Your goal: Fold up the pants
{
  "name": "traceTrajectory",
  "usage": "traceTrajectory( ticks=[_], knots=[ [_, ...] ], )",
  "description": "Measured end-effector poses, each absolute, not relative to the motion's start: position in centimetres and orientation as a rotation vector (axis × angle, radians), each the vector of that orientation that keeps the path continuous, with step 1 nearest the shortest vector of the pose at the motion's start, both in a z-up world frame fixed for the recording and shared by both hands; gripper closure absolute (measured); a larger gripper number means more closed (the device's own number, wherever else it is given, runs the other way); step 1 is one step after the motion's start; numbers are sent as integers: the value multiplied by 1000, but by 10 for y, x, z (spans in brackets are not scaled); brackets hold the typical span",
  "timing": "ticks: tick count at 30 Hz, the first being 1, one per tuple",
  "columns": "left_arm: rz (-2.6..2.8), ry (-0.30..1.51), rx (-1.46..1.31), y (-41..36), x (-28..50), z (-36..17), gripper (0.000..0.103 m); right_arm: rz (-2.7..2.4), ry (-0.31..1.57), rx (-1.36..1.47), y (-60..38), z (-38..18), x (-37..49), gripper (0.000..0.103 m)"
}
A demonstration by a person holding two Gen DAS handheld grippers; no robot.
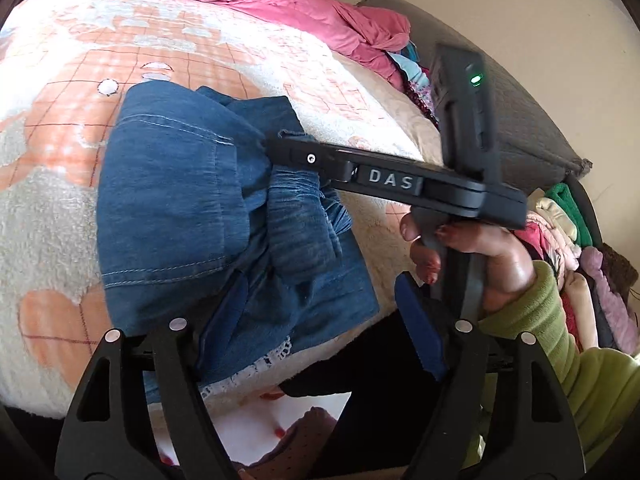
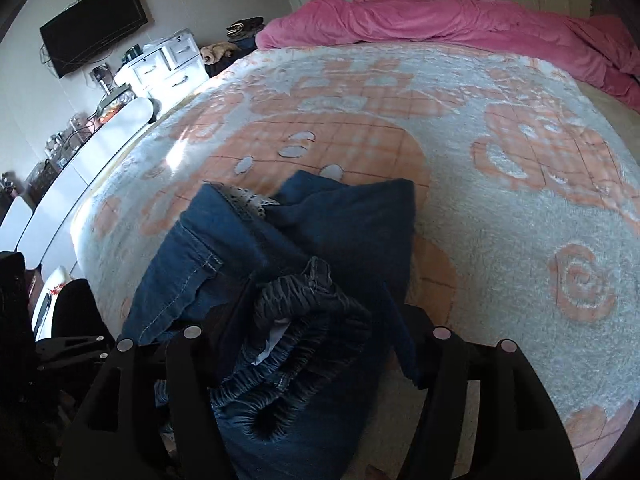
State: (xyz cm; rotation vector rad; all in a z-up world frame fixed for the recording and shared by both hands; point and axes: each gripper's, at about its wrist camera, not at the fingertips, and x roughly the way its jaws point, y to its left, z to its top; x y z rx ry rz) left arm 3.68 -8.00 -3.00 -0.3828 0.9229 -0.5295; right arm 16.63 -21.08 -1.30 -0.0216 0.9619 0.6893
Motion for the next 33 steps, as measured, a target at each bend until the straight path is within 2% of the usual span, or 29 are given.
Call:
traceTrajectory(
  ticks=[4,8,10,18,27,33],
  knots=[
    [-520,923,-373,-83,30,-27,35,692,953,-13,-211,-15,164,39],
    [-499,899,-357,-78,24,-14,27,715,886,36,-220,8,152,36],
    [-473,876,-337,-74,22,-7,26,706,852,50,-228,17,142,29],
    [-391,824,-299,-56,20,5,20,675,736,71,-256,43,107,19],
    [-324,833,-317,-30,29,-2,18,700,690,17,-269,46,60,18],
    [-279,821,-302,-9,41,0,18,763,640,-193,-238,42,25,18]
  ],
)
